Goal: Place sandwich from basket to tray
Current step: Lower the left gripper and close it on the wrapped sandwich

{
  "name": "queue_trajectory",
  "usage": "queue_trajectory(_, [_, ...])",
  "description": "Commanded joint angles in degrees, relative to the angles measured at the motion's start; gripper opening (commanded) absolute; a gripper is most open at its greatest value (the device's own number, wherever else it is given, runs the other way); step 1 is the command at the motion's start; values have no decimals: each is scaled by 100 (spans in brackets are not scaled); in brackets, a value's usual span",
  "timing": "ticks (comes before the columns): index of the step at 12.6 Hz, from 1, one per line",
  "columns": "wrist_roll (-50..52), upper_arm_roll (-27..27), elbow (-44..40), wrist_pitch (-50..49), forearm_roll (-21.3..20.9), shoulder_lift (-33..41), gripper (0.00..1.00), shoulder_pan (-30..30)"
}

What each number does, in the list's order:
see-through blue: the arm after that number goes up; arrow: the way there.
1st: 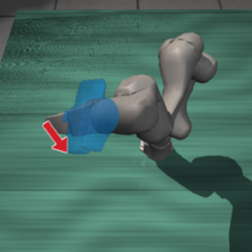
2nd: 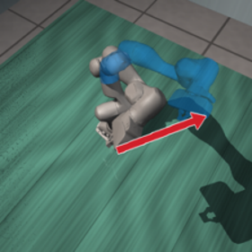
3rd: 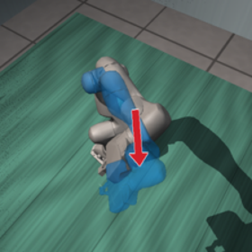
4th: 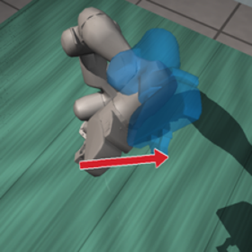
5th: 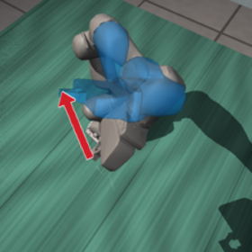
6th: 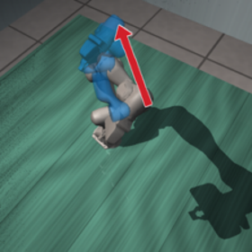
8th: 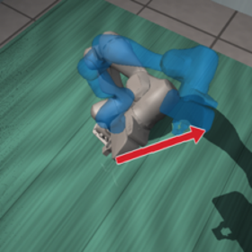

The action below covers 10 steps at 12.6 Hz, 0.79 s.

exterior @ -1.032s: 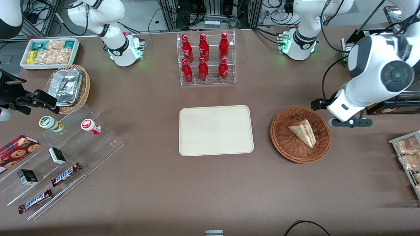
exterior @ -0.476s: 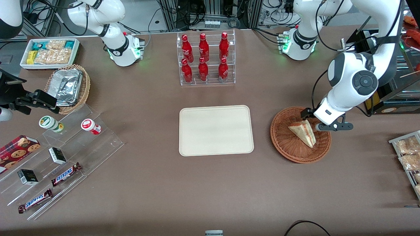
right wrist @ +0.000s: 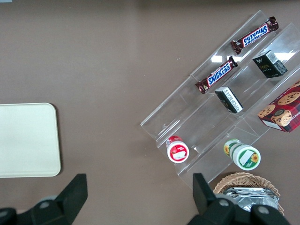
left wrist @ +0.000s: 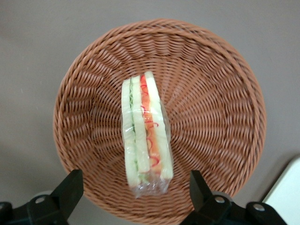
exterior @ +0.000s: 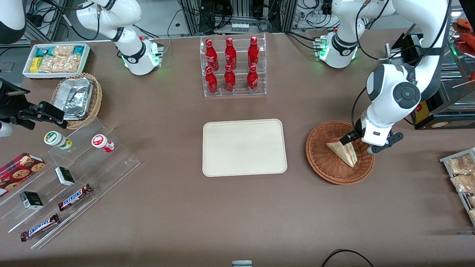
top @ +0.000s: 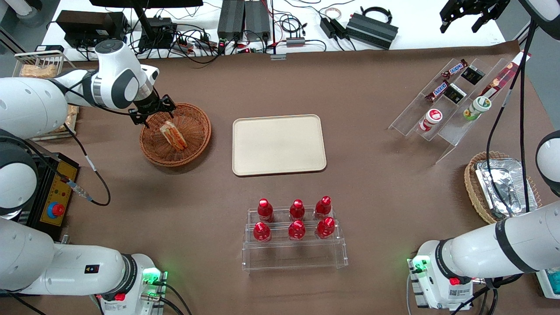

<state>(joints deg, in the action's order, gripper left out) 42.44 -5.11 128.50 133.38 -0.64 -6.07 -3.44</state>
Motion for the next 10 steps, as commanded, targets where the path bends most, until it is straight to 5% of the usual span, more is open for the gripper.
queue_trajectory(1, [1061,-16,87,285,2,-130,100,-25])
queue_trajectory(10, [1873,-25,96,522,2,-587,100,-148])
